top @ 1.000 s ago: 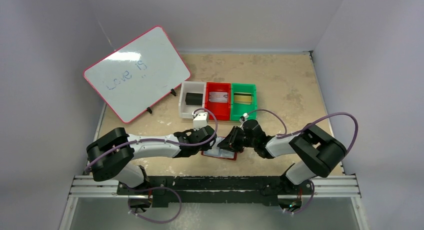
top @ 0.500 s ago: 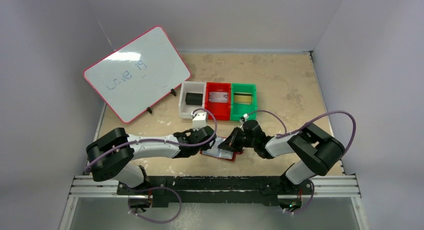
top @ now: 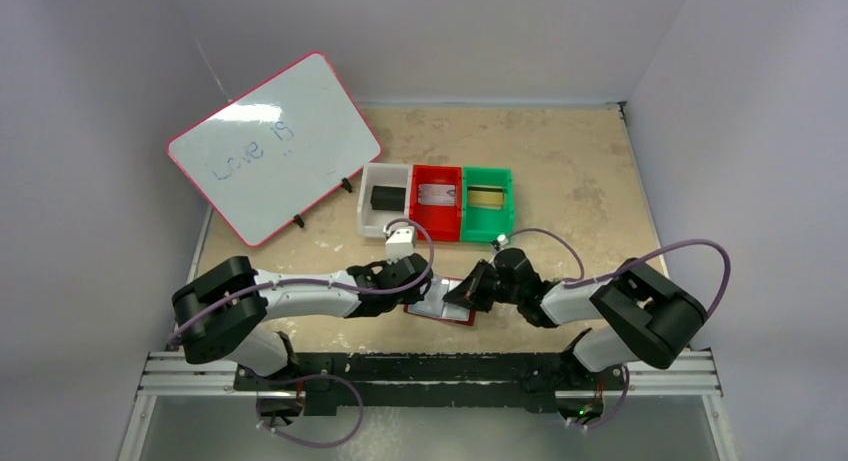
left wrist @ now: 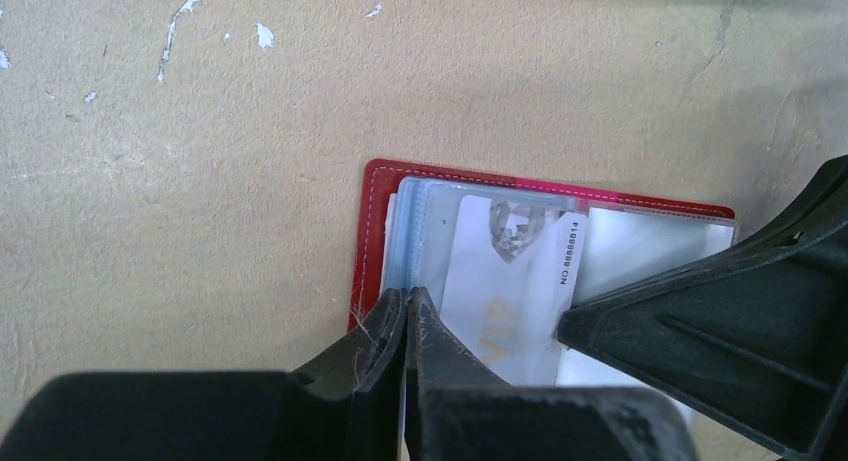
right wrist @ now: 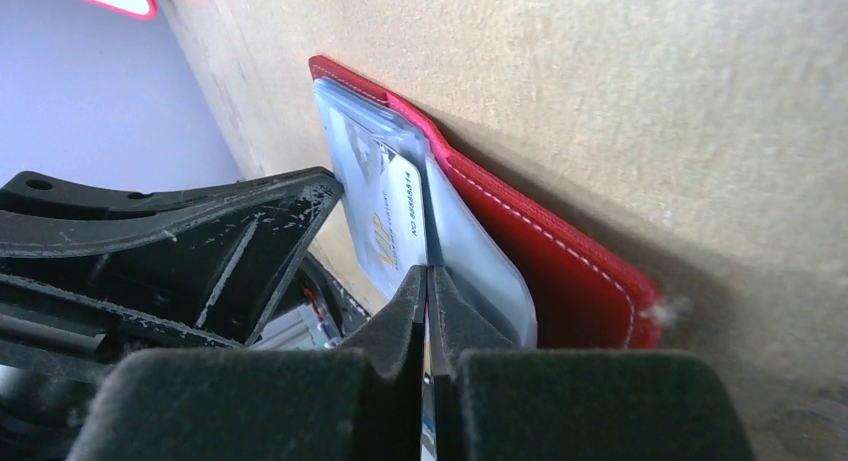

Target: Take the credit cards out of the card holder

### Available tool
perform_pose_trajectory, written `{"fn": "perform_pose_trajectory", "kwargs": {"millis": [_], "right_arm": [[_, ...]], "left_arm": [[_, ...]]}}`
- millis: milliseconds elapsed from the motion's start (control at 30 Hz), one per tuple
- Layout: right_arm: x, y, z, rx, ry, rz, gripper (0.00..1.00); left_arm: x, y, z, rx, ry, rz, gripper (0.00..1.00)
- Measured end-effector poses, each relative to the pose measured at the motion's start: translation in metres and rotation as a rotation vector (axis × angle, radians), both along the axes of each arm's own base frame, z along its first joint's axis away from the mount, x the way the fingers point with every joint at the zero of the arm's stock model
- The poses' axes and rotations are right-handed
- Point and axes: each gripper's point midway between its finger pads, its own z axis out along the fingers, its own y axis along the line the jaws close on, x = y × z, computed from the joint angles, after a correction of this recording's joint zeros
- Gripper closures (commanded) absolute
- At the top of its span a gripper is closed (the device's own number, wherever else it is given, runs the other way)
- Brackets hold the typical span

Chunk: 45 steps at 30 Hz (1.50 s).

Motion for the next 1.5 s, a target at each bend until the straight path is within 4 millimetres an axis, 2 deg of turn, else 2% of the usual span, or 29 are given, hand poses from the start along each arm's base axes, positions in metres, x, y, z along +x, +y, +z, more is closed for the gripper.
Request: {"fn": "perform_pose_trajectory", "kwargs": {"millis": [333, 467, 600, 667, 833, 933, 1100, 1233, 1400, 1500], "right_arm": [[0.0, -0.009, 0.005, -0.009, -0.007, -0.034, 1.0], [0.002, -0.011, 0.007, -0.013, -0.017, -0.046, 0.84], [0.0, -0.013, 0.004, -0.026, -0.008, -0.047, 0.78], [0.0, -0.014, 0.003, -0.029, -0.006, -0.047, 0.76], [0.001, -0.014, 0.003, -0.031, -0.008, -0.049, 0.74], [0.001, -0.014, 0.003, -0.031, -0.008, -0.049, 0.74], [0.0, -0.014, -0.001, -0.038, 0.0, -0.048, 0.74], [0.0, -0.014, -0.001, -0.037, -0.001, -0.048, 0.74], [0.002, -0.012, -0.002, -0.03, -0.003, -0.044, 0.74], [0.003, -0.01, -0.002, -0.025, -0.006, -0.042, 0.75]], "left_arm": [[-0.001, 0.0, 0.0, 0.002, 0.001, -0.002, 1.0], [-0.001, 0.001, 0.0, 0.004, 0.002, -0.005, 0.85], [-0.006, 0.006, 0.0, 0.024, 0.019, -0.017, 0.71], [-0.009, 0.01, 0.001, 0.037, 0.027, -0.018, 0.69], [-0.007, 0.011, 0.017, 0.028, 0.01, -0.013, 0.68], [-0.002, 0.003, 0.034, -0.019, -0.02, -0.018, 0.68], [-0.001, -0.014, 0.043, -0.084, -0.028, -0.057, 0.72], [-0.006, -0.02, 0.03, -0.078, 0.011, -0.079, 0.76], [-0.015, -0.017, 0.007, -0.054, 0.061, -0.092, 0.8], [-0.015, -0.018, 0.006, -0.062, 0.061, -0.092, 0.84]]}}
